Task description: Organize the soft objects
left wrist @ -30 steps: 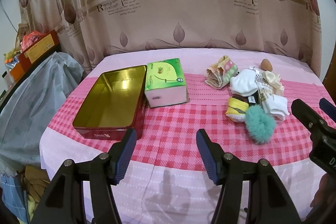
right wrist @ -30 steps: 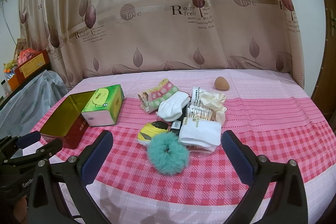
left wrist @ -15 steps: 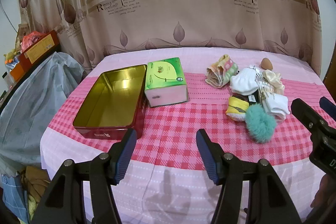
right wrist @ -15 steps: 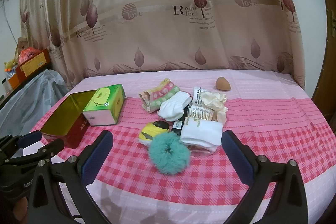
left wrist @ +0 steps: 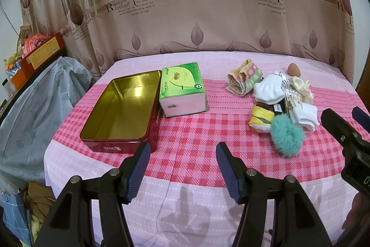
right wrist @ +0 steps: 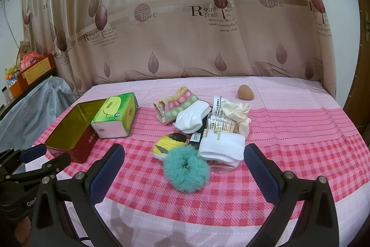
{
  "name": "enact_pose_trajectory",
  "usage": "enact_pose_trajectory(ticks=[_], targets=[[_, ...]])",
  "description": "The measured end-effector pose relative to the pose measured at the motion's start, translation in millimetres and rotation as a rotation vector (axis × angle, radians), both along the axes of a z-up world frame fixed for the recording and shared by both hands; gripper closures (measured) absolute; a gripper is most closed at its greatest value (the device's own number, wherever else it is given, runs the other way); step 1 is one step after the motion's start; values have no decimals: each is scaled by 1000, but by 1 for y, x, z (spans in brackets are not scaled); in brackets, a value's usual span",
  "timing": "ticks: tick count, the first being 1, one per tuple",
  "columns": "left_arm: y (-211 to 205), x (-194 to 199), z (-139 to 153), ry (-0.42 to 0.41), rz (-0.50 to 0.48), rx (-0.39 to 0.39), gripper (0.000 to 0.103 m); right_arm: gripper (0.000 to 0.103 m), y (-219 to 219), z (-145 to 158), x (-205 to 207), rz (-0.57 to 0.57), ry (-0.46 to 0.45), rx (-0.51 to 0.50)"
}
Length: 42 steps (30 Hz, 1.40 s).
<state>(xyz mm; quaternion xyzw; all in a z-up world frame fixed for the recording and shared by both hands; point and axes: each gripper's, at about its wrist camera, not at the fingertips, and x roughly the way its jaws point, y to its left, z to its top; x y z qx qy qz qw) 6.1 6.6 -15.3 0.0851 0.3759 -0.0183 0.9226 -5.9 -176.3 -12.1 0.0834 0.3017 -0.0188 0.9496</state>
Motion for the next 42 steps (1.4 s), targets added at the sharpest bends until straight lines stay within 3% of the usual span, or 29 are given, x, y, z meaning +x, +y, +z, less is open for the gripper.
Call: enact_pose_trajectory(ticks=[36,42], targets=[[6,6,-11,30,14,-14,42,1,3,-5,1,-4,19,-17],[14,15,-15,44,35,-16,42,7,-7,-15,9,-20,49,-34]])
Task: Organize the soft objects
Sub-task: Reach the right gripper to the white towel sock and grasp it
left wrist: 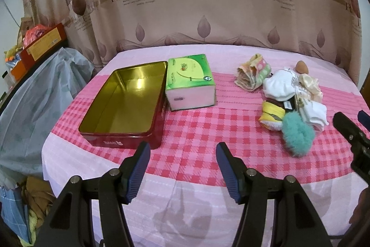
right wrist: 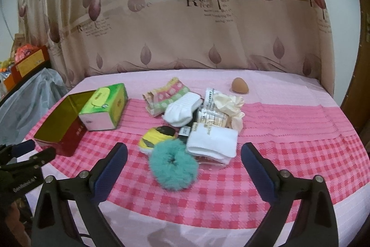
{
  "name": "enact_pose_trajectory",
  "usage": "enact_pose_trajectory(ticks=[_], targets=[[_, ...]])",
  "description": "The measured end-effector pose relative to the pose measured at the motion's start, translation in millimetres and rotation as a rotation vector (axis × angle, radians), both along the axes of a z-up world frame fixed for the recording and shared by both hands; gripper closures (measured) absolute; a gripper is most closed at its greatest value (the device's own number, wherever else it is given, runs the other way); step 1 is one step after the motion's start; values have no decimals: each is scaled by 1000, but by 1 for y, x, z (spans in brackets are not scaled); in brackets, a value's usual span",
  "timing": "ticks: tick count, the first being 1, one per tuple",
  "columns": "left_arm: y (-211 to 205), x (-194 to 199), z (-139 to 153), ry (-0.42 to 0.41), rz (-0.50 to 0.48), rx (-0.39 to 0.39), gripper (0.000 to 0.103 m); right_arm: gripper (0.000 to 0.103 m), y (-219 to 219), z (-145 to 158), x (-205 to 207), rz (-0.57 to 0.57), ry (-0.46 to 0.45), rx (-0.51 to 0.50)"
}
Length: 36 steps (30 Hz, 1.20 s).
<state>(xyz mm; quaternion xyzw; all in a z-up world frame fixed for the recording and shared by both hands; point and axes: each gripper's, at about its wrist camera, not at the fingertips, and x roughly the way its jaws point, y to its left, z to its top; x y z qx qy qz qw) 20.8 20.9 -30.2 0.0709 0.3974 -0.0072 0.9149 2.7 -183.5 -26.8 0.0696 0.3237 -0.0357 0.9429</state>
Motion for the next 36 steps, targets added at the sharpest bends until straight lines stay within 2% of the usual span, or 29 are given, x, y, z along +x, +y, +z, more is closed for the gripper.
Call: enact_pose_trajectory(ticks=[16,30,31,34,36], targets=[[2,33,-29,50,-1,36,42,8,-26,-39,40,-60,142,-35],[-11,59,-54,108,-45,64,42,8,-47,-73,94,-94,227,-4],[-13,61,-56,111,-48,67,42,9,-48,-75,95,-105,222,4],[-16,68,-58,120,-55,73,42,25,-52,-82,99,-109,231,19],[-18,71,-59,125,-60,75,42,31,-55,-87,101,-109,246,40]])
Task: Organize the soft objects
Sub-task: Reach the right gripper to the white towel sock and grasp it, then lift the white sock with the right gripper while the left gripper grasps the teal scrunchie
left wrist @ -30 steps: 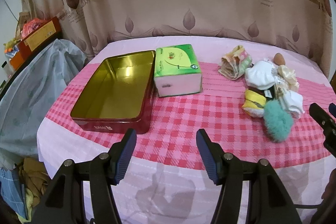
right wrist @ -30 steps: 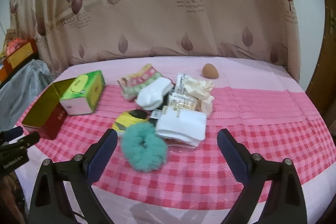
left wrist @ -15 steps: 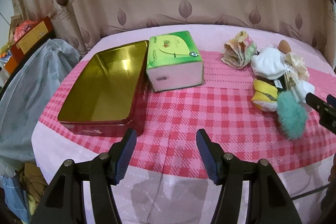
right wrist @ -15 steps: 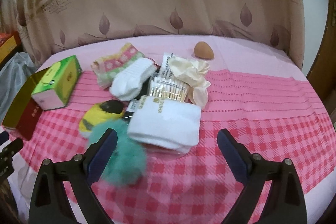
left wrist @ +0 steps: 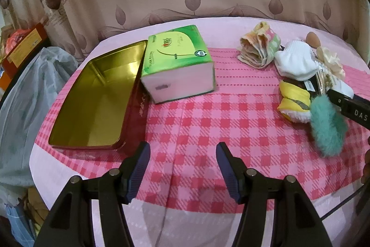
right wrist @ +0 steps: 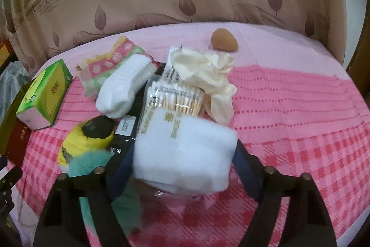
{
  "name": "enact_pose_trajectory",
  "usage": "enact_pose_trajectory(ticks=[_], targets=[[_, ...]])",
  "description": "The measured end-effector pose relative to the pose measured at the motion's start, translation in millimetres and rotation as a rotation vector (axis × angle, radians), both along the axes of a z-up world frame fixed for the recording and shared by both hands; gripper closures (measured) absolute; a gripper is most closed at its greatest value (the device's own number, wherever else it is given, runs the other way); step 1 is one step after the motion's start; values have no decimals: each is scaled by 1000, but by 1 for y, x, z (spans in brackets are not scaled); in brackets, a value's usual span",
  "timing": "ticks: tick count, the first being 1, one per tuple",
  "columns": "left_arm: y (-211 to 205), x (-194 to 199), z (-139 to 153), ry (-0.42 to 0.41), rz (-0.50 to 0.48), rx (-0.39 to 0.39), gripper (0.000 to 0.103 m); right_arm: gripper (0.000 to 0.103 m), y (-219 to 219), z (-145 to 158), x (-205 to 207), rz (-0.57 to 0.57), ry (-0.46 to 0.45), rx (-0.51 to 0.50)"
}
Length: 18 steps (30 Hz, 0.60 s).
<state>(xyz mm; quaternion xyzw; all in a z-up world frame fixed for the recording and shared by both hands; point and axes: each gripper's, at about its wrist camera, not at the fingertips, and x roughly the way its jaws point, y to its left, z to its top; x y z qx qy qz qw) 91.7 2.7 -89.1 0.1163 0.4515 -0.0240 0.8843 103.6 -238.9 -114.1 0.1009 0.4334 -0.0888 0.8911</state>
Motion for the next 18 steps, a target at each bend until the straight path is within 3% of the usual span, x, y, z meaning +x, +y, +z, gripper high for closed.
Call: enact_pose_trajectory(ticks=[3,4,8,18], targets=[[-5,6,1,2,-7,1,42,41,-5,-5,-1,4,-3,34],[-7,7,1,-1,-10,2,42,50,-5,-6,-1,6,-6,39],[-15,9,4,-2,-29,-10,42,61,-8,-2,-3,13,-25,45],[-34,-3,7,16,-110,-47,42,68,-13,19,-18,22,-66,45]])
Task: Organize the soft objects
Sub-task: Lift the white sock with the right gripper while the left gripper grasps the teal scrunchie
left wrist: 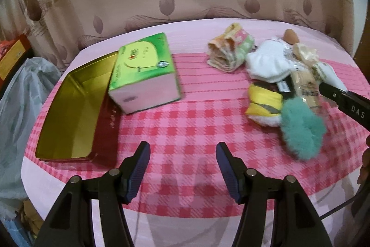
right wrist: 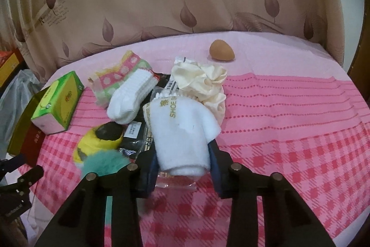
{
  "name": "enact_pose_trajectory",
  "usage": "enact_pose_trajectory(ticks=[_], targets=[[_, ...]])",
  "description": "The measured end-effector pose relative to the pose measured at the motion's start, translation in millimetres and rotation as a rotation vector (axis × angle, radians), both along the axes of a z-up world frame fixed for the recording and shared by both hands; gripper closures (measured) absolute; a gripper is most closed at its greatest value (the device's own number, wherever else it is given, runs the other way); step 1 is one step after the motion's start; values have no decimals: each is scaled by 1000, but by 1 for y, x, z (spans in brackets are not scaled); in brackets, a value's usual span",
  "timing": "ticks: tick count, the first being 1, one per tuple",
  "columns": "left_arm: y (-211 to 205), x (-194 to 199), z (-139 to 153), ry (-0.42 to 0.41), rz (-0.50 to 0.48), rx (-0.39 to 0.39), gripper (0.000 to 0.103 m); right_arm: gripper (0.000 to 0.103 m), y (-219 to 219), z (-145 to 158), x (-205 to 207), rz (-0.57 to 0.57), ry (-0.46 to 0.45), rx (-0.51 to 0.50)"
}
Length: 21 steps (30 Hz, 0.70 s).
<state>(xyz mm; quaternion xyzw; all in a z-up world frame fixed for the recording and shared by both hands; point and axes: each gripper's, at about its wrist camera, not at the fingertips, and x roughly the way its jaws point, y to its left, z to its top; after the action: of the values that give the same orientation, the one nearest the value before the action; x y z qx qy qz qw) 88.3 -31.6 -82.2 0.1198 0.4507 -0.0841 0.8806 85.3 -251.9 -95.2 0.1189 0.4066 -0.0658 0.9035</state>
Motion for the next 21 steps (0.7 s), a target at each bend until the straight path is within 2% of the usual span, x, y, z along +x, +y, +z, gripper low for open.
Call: enact_pose_trajectory(ticks=[8,13,21], targets=[[-24,-14,3,31,-104,-60,42,69,-15,22,-37,-76,-35,-11],[-48,-19,-1,98,-182,-110,42,69,-31,35,-62,-136,-73,13],[-78,-10,-9,171,-215,-179,42,68,-42,51,-77,-163,-136,14]])
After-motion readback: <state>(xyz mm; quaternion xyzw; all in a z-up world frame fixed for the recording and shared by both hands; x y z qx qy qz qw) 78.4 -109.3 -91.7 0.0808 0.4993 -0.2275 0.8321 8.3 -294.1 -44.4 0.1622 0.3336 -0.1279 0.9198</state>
